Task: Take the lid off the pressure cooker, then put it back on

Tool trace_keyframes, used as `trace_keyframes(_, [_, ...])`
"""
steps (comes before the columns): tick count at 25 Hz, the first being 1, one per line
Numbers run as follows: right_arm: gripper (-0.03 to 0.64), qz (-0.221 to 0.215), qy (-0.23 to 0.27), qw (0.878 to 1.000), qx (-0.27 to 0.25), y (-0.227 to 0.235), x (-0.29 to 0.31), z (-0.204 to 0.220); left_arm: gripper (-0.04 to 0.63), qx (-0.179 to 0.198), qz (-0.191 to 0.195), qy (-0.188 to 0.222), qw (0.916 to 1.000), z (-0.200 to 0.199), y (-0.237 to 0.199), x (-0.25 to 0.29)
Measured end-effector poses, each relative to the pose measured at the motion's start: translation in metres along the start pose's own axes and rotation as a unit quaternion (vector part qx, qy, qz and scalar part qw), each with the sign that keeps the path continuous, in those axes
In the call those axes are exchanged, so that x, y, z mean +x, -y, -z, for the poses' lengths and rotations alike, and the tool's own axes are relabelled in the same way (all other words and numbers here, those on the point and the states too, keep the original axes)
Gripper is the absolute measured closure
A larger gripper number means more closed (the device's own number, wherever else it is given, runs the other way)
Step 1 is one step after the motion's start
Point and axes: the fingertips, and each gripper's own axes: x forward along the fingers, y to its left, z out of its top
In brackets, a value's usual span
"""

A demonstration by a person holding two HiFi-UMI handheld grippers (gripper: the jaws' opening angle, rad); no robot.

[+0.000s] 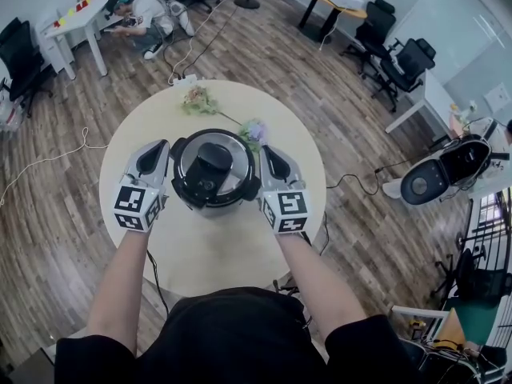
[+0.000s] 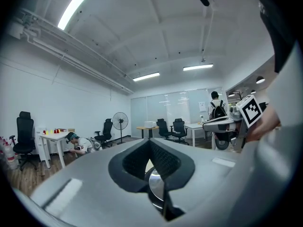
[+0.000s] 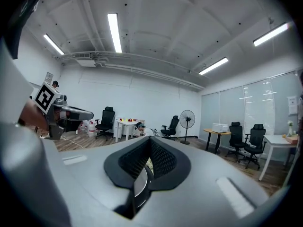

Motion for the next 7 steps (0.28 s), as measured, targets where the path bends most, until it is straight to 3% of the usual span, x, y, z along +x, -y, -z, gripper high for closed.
trace_keyframes(7, [0.610, 0.002, -0.001, 1.000, -0.010, -0.0011, -0.0035, -0.0024, 0.595, -0.007, -0.005, -0.005, 1.0000, 0.0054, -0.0001, -0.0057])
